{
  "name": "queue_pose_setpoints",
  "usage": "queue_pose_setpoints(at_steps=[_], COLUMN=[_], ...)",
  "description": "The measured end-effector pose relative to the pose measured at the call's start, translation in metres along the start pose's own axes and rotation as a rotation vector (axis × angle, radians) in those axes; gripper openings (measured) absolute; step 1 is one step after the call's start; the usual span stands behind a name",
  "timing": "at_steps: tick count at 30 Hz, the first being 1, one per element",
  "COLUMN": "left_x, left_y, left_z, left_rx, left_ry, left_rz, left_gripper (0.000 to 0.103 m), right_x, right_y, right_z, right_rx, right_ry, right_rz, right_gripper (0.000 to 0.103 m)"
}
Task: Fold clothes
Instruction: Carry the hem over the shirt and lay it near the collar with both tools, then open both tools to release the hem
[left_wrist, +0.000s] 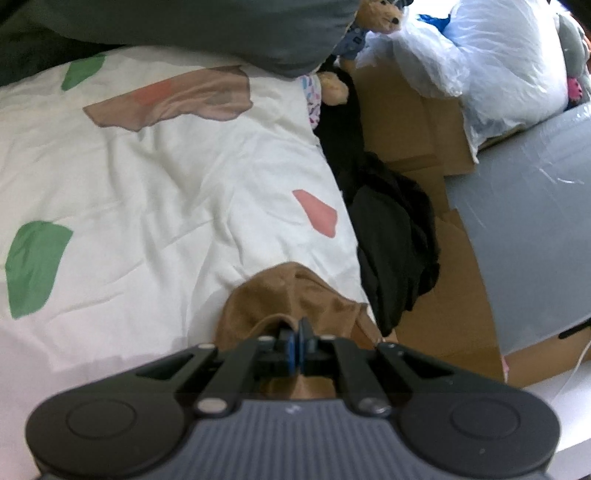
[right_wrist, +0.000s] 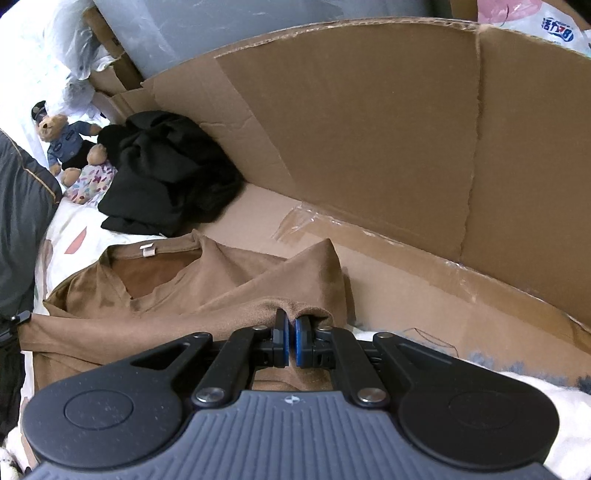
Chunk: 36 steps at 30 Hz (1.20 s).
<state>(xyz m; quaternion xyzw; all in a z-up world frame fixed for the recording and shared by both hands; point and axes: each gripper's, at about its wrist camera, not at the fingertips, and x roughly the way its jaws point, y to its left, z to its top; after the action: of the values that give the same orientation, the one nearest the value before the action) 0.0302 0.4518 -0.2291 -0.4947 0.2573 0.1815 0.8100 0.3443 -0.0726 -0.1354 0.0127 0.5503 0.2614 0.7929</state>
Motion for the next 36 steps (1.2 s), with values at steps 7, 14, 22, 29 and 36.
queue_pose_setpoints(at_steps=[7, 14, 22, 29, 36], left_x=[0.022, 0.019, 0.005, -0.004, -0.003], left_y=[0.01, 0.014, 0.013, 0.017, -0.003], left_z=[-0.001, -0.011, -0.023, -0.036, -0.04], left_rx=[-0.025, -0.034, 0.062, 0.125, 0.258], left_ry=[-0.019, -0.036, 0.005, 0.009, -0.012], left_rz=[0.042, 0.077, 0.114, 0.148, 0.188], left_gripper=[0.003, 0.03, 0.038, 0.04, 0.039], right_x=[0.025, 0.028, 0.014, 0.01, 0.012], right_y=[0.001, -0.002, -0.004, 0.0, 0.0], right_z=[0.003, 0.0, -0.006, -0.015, -0.021], right_rx=[0.023, 0.078, 0.07, 0.036, 0.029], right_ry=[0.001, 0.015, 0.005, 0.023, 0.042], right_rz=[-0.047, -0.039, -0.037, -0.086, -0.122], right_gripper=[0.005, 0.033, 0.043, 0.043, 0.043])
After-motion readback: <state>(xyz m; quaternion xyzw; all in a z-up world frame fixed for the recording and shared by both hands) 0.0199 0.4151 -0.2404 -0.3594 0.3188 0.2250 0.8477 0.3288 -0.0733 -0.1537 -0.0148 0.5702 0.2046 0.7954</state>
